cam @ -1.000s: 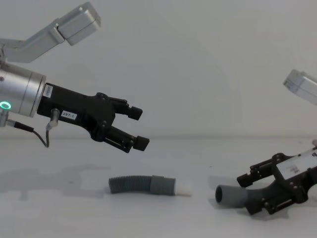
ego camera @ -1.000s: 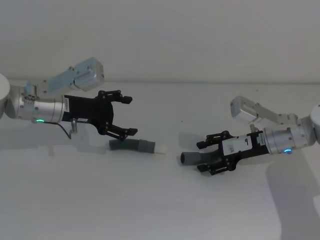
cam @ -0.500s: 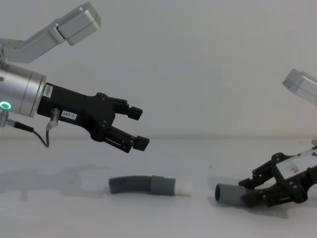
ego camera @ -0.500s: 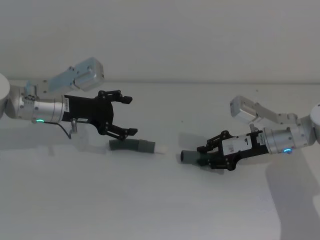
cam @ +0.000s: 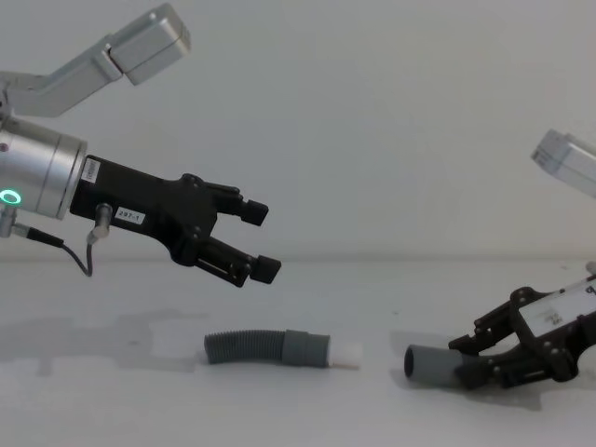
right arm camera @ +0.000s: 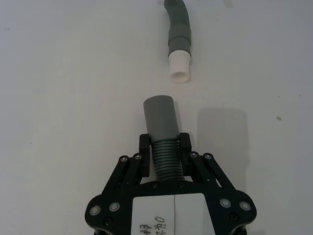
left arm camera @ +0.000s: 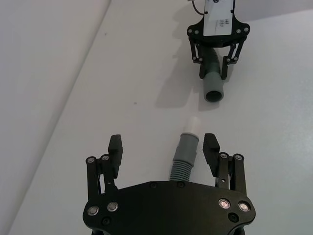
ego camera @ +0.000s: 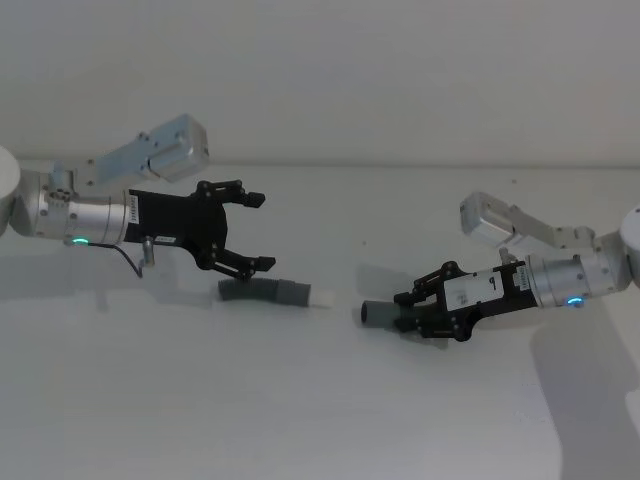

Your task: Use both hands to pick up one end of the pipe from the table, align the ends, and insert them.

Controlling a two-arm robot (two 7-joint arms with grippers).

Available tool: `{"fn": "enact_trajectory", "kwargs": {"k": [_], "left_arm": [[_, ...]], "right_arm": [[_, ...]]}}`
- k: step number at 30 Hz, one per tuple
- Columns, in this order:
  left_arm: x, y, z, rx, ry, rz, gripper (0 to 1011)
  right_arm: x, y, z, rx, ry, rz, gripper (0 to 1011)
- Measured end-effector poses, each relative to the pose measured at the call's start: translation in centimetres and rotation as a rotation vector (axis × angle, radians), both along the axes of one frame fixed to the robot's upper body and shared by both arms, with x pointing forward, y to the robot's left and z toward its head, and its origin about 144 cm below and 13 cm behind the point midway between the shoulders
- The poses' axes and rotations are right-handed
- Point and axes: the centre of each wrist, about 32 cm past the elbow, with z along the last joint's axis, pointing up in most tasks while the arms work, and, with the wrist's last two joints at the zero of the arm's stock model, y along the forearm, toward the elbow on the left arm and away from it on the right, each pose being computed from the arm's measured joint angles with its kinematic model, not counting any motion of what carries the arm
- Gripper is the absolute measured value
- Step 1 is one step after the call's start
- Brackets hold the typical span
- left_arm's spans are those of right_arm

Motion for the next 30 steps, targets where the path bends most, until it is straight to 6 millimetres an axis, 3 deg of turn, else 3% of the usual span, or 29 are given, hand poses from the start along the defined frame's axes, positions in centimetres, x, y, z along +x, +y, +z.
{"fn": "enact_trajectory", "kwargs": {"k": [18, 30], "left_arm": [[1.0, 0.1, 1.0, 0.074, 0.079, -0.049, 1001], [1.6, -0.4, 0.3, 0.065, 0.037, -0.05, 1001]], "right_arm": [[0.0, 0.0, 0.0, 0.0, 0.0, 0.0, 337], [0.0, 0.0, 0.0, 0.0, 0.0, 0.0, 337]]}}
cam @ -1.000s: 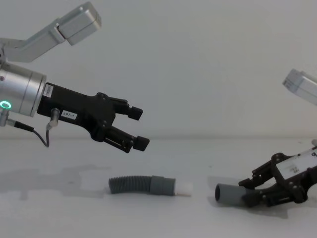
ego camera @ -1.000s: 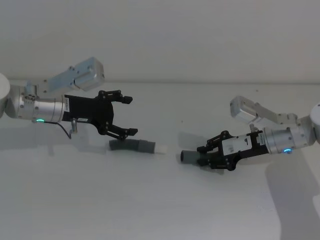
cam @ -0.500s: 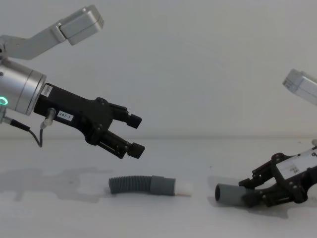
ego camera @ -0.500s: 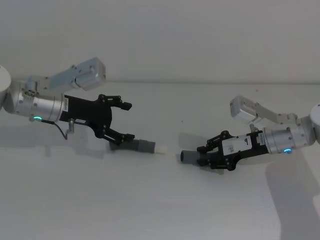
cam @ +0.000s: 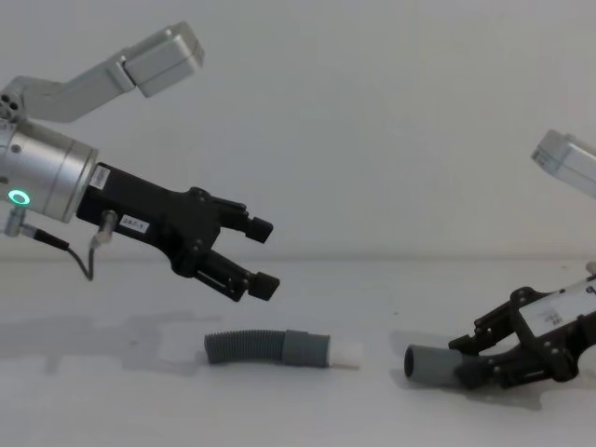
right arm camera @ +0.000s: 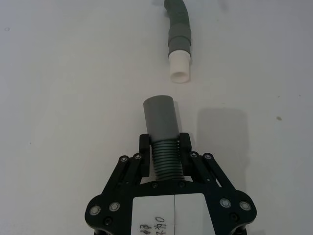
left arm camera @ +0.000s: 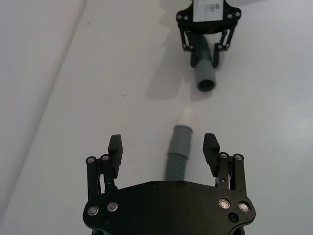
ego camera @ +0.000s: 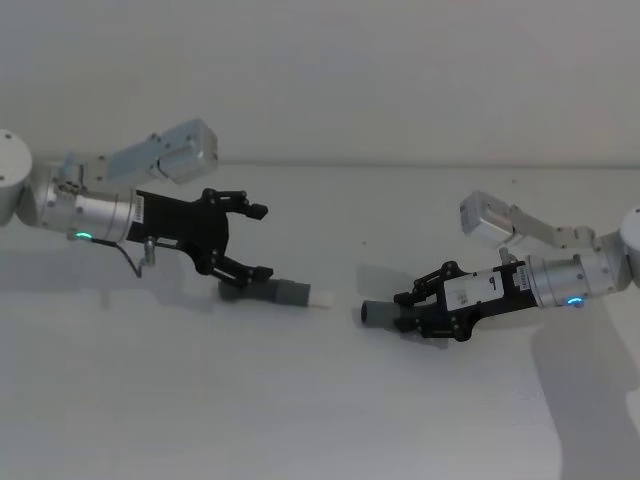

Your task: Use both hands to pick up one end of the pipe from the table, align the ends, and insert them.

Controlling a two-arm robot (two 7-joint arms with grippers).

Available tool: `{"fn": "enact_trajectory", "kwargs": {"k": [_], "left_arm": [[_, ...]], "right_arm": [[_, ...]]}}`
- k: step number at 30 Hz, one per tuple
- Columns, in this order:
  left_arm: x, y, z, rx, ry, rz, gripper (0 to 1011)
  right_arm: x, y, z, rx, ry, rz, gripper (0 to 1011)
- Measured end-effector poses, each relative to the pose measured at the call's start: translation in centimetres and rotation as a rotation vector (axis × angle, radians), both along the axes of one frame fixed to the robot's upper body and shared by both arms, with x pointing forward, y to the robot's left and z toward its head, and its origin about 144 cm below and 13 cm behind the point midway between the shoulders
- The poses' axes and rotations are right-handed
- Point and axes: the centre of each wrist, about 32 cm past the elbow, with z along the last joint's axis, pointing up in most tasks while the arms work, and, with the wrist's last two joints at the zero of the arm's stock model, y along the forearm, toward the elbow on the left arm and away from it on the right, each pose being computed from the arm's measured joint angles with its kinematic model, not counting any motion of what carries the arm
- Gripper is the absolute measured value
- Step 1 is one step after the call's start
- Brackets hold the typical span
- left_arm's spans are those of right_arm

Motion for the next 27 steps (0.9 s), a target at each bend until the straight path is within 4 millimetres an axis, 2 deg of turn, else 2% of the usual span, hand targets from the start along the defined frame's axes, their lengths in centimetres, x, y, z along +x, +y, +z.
{"fn": "enact_trajectory", "kwargs": {"k": [13, 27], "left_arm": [[-0.1, -1.4, -2.5, -0.068, -0.09, 0.014, 1001], [0.6, -2.0, -3.2, -0.057, 0.003, 0.012, 1001]], "right_arm": [[0.0, 0.0, 0.0, 0.0, 0.0, 0.0, 337], [0.0, 0.0, 0.0, 0.0, 0.0, 0.0, 337]]}}
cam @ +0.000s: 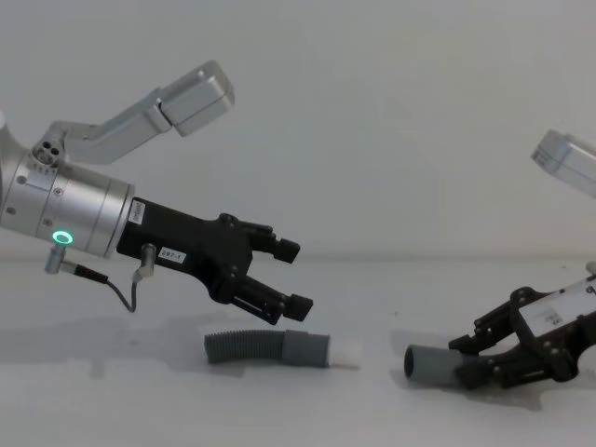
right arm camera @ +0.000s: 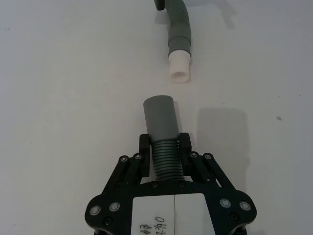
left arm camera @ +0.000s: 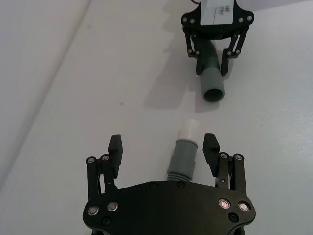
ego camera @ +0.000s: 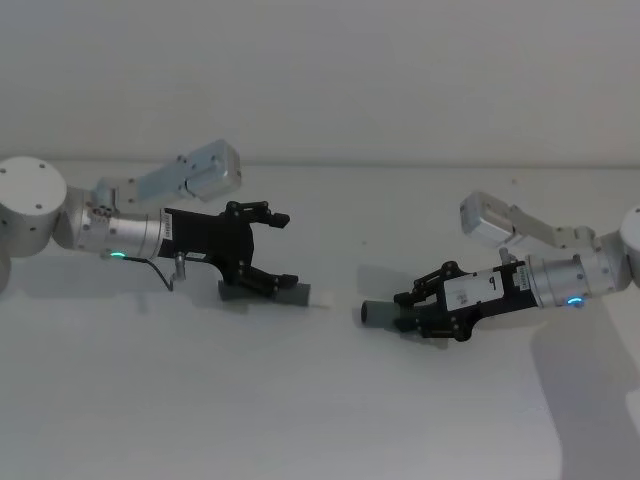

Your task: Use both hands to pick up one end of the pipe from the table, align the ends, and insert them.

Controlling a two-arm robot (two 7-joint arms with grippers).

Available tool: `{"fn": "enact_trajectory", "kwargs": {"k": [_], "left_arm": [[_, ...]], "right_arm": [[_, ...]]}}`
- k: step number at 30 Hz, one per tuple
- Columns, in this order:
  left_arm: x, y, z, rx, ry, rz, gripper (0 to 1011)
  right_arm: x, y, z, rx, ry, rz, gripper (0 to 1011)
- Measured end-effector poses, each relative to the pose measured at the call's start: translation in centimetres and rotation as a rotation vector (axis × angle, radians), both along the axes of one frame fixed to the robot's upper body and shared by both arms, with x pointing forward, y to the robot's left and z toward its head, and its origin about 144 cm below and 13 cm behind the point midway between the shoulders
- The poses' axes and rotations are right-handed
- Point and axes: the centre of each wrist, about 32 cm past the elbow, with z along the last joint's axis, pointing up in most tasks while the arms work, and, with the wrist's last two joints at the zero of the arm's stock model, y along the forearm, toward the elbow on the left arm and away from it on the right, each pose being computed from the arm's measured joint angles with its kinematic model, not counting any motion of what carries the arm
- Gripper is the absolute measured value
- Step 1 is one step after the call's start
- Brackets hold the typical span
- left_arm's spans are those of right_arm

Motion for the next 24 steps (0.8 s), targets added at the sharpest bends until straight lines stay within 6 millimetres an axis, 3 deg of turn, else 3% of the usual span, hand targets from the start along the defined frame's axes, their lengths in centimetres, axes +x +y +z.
{"fn": "enact_trajectory", "kwargs": {"k": [24], "left_arm": [[1.2, -0.4, -1.2, 0.039, 0.124, 0.001, 1001]], "right_arm": [[0.0, 0.0, 0.0, 0.0, 0.0, 0.0, 337]]}}
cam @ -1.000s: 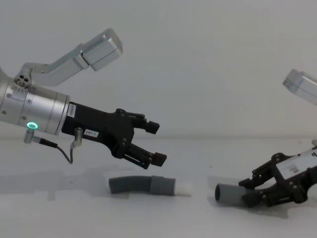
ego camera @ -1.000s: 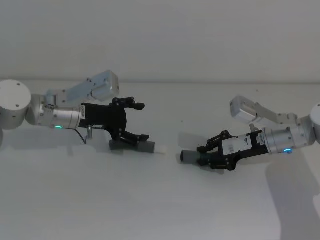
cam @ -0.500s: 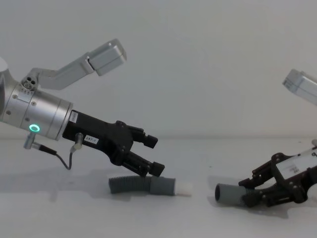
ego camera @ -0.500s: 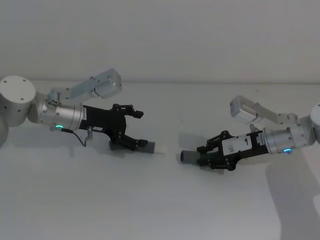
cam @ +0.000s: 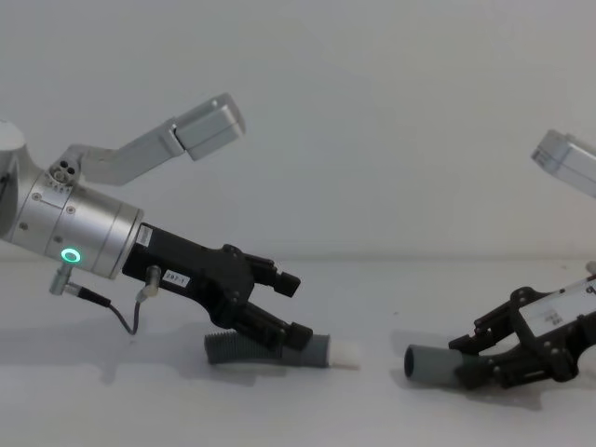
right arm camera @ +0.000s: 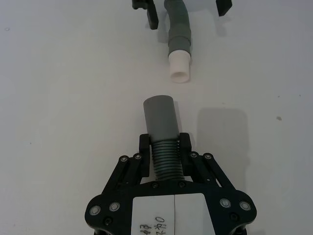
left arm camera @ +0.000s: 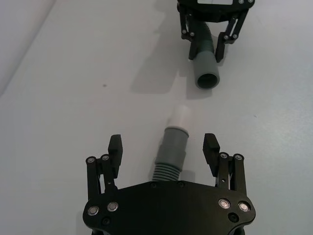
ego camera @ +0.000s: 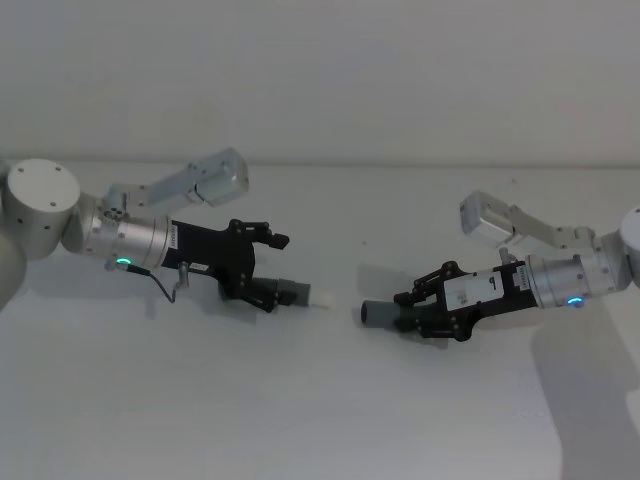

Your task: Use both hands to pick up one end of the pipe from the table, align the ends, and insert them.

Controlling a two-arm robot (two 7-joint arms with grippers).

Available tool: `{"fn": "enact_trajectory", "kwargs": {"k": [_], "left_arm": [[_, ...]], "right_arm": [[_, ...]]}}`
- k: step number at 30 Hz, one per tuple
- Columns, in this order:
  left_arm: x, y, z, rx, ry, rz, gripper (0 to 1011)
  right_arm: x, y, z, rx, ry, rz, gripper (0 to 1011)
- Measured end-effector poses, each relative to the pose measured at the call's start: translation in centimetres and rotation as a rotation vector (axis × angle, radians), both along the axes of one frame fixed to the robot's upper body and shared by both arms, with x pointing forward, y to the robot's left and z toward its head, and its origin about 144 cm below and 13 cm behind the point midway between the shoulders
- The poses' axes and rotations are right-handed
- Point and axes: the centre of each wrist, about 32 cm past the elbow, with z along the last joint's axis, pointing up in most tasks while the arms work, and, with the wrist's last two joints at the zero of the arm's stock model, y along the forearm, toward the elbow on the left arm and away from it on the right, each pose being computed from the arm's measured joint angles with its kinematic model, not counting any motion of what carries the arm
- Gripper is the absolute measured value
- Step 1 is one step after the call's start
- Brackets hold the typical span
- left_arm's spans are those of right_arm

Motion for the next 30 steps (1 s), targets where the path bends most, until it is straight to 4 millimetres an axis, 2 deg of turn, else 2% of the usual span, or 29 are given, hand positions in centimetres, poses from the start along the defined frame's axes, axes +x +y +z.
{"fn": "enact_trajectory", "kwargs": {"k": [30], "left_arm": [[0.14, -0.6, -0.12, 0.072, 0.035, -0.029, 1001]], "right_arm": [[0.0, 0.0, 0.0, 0.0, 0.0, 0.0, 337]]}}
